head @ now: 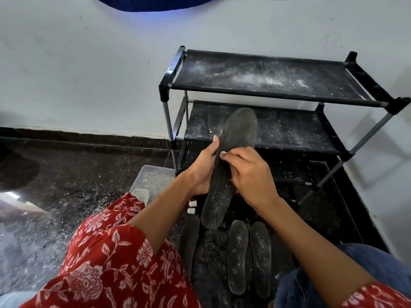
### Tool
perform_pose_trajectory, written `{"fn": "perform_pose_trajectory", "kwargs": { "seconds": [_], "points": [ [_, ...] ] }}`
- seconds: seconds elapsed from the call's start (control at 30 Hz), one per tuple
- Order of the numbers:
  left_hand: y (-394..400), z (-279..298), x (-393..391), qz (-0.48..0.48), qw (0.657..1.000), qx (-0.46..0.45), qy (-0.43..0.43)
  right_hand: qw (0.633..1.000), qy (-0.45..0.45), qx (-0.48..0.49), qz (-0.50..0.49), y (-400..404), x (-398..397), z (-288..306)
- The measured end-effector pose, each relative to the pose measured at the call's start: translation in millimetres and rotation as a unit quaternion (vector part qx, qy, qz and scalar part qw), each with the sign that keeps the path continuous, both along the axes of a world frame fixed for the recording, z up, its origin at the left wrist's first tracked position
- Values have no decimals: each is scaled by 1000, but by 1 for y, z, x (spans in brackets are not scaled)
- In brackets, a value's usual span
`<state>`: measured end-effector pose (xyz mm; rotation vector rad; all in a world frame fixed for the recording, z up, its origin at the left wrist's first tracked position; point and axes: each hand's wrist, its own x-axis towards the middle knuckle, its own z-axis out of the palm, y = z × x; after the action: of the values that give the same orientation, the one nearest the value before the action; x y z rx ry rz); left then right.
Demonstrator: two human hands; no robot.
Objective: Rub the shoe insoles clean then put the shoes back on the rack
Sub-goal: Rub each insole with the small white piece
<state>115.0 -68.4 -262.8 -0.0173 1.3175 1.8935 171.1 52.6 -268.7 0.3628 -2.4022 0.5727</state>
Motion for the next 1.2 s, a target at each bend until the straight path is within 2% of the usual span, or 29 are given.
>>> {"fn": "perform_pose_trajectory", "kwargs": {
  "seconds": [0.1, 0.23, 0.43, 0.5, 0.6, 0.67, 0.77, 0.9, 0.97, 1.07, 1.2],
  "points": [
    [3, 0, 3, 5, 1000, 0, -5, 1000, -7, -18, -11, -1, -2, 0],
    [2, -1, 1, 52, 999, 9, -9, 996, -51, -61, 32, -11, 3, 2],
    [-5, 1, -2, 53, 999, -6, -2, 984, -145, -52, 95, -20, 13, 5],
    [-4, 1, -2, 62, 998, -13, -2, 988, -121, -30, 87, -14, 11, 10],
    [0, 3, -2, 63, 998, 10, 5, 1000, -14, -25, 11, -1, 3, 13],
    [2, 4, -1, 68, 997, 20, 0, 999, 3, -33, -27, 5, 0, 13],
    [3, 4, 0, 89, 996, 22, 10, 999, -48, -1, -19, 3, 3, 8],
    [-2, 4, -4, 112, 993, 43, 2, 989, -140, 7, 54, -6, 11, 1],
    [-6, 4, -7, 108, 993, 51, 2, 991, -119, -11, 65, -6, 12, 3],
    [-6, 4, -8, 110, 993, 33, 11, 998, -31, -44, 14, -3, 10, 8],
    [-7, 4, -6, 66, 998, 20, 8, 999, 15, -24, -32, 0, 3, 7]
  ]
}}
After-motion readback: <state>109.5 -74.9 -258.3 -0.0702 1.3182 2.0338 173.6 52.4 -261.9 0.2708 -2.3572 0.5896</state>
